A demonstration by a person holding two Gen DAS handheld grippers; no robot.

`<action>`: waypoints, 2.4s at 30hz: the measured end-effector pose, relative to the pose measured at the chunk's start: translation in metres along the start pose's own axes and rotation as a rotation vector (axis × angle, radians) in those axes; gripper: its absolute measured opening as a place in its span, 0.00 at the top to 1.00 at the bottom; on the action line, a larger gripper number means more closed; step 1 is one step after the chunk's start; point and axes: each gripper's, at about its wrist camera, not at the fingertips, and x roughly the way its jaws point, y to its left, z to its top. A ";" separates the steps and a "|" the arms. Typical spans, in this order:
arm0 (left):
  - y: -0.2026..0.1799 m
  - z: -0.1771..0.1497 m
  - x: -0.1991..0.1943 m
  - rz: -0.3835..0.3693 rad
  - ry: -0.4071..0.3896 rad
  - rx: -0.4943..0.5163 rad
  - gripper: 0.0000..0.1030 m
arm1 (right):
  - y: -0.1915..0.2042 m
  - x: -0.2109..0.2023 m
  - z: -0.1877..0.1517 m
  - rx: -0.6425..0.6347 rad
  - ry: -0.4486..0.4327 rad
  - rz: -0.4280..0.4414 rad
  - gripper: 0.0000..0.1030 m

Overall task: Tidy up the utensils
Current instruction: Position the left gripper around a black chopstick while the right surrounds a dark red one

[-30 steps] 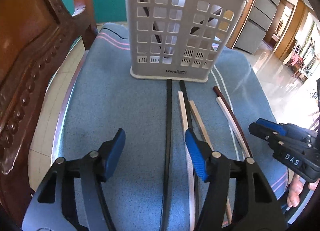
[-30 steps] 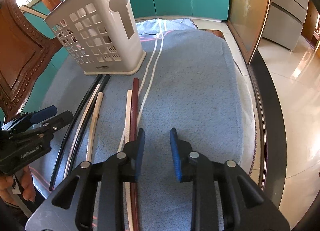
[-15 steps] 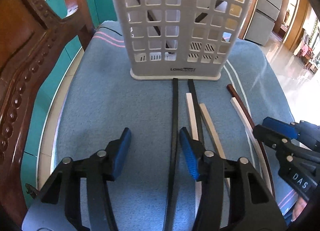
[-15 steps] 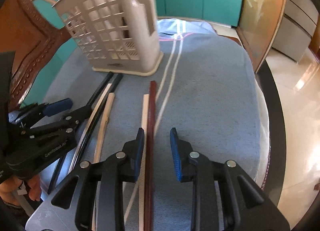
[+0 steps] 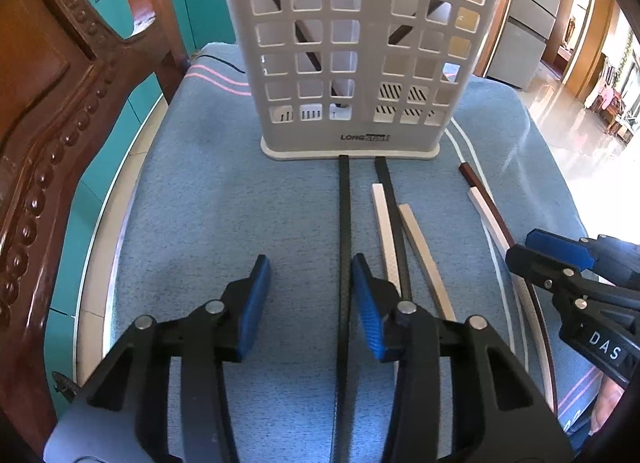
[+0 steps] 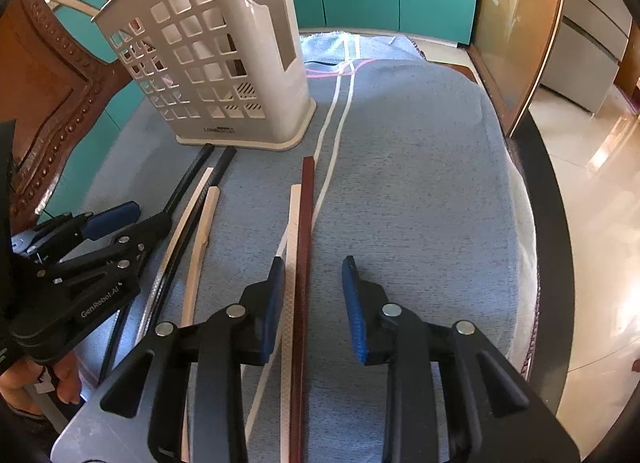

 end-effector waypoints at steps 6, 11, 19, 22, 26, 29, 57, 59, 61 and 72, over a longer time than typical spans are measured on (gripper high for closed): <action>-0.003 -0.002 -0.003 0.000 -0.001 0.014 0.70 | -0.012 0.001 0.003 0.056 0.003 0.018 0.72; -0.008 -0.005 -0.006 0.011 -0.006 0.037 0.77 | -0.015 0.002 0.005 0.075 -0.008 0.019 0.72; -0.007 -0.007 -0.008 0.006 -0.004 0.028 0.77 | -0.013 0.002 0.006 0.068 -0.009 -0.004 0.72; -0.006 -0.006 -0.007 0.008 -0.005 0.029 0.77 | -0.008 0.003 0.006 0.041 -0.002 -0.025 0.71; -0.006 -0.007 -0.008 0.008 -0.006 0.031 0.77 | 0.004 0.003 0.001 -0.035 0.021 -0.019 0.67; -0.006 -0.007 -0.008 0.011 -0.004 0.026 0.75 | 0.010 0.001 -0.002 -0.071 0.043 0.070 0.67; 0.003 0.006 0.007 0.033 0.003 -0.034 0.57 | -0.031 0.018 0.042 0.079 -0.007 -0.008 0.87; 0.002 0.008 0.009 0.047 -0.001 -0.030 0.55 | -0.031 0.013 0.035 0.070 0.013 0.007 0.76; 0.000 0.012 0.012 0.075 -0.008 -0.019 0.53 | -0.023 0.006 0.024 0.031 0.023 -0.033 0.74; -0.003 0.029 0.023 0.125 -0.013 -0.018 0.45 | -0.018 0.002 0.004 -0.032 0.029 -0.071 0.66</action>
